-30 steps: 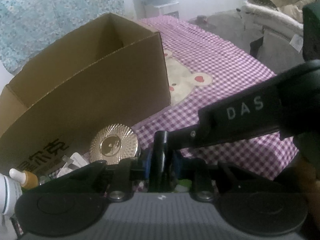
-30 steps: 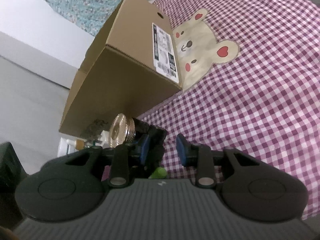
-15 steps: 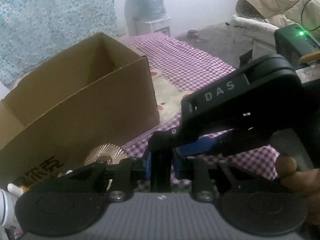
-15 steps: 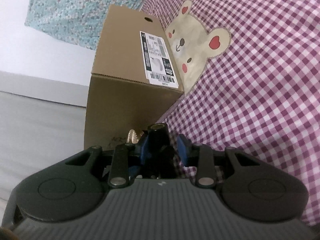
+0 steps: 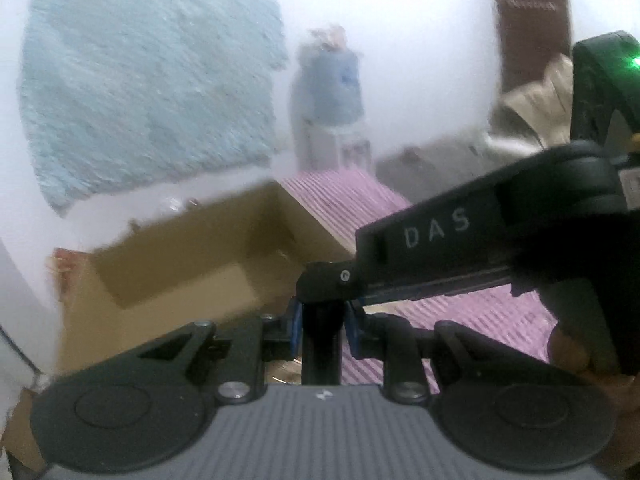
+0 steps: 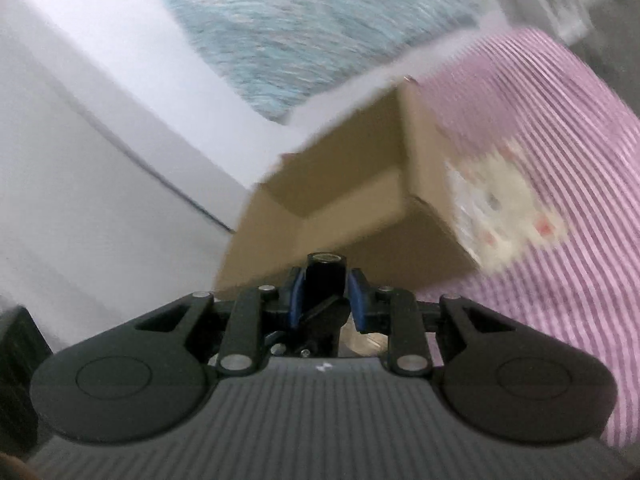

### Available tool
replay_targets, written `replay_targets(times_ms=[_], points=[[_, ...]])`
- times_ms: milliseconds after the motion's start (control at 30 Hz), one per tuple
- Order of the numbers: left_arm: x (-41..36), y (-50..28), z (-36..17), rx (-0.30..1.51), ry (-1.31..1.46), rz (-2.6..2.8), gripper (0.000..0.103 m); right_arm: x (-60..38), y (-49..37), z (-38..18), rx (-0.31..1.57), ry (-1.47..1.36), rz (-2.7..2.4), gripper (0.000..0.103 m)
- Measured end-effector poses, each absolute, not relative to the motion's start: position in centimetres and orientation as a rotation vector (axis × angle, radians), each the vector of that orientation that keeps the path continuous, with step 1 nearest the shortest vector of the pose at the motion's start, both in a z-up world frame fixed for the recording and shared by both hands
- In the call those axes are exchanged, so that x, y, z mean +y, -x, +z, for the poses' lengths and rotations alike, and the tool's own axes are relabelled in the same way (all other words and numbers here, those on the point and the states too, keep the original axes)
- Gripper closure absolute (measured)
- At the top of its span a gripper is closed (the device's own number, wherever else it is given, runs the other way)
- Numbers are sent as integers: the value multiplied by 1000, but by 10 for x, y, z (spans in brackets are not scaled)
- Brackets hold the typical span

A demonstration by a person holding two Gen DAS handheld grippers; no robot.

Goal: Organize rigid objects
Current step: 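Carry the black flashlight with the right gripper into the cardboard box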

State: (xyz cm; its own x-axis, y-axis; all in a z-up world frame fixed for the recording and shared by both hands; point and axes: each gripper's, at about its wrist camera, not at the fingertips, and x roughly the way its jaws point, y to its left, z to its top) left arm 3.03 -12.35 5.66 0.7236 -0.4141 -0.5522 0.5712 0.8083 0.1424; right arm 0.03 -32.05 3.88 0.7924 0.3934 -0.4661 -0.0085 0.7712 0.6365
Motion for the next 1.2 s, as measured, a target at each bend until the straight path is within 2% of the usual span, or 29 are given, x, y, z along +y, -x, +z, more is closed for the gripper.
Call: replay_targets(times_ms=[167,333,533,767,867,1067,1200], points=[[-78,-59,102,503,-249,-449,80,-280,-46,86,606,-566,369,81],[-37,-127,113,611,-173,-359,80,-239,-134,104,701,-521,461,81],[-13,-203,73,815,-119,-310,80,-204,-239,60,935,-552,454,81],[-2,-222,36,915,-196,-276,79,-184,-278,4,1131,-560,432,82],[-1,-228,29,937,-207,-275,75,-177,-297,-16,1206,-564,429,82],[-3,-226,31,926,-217,-253,75,-158,-312,-27,1246,-535,415,81],[-1,-224,39,903,-202,-242,69,-159,-302,-23,1233,-524,397,80]])
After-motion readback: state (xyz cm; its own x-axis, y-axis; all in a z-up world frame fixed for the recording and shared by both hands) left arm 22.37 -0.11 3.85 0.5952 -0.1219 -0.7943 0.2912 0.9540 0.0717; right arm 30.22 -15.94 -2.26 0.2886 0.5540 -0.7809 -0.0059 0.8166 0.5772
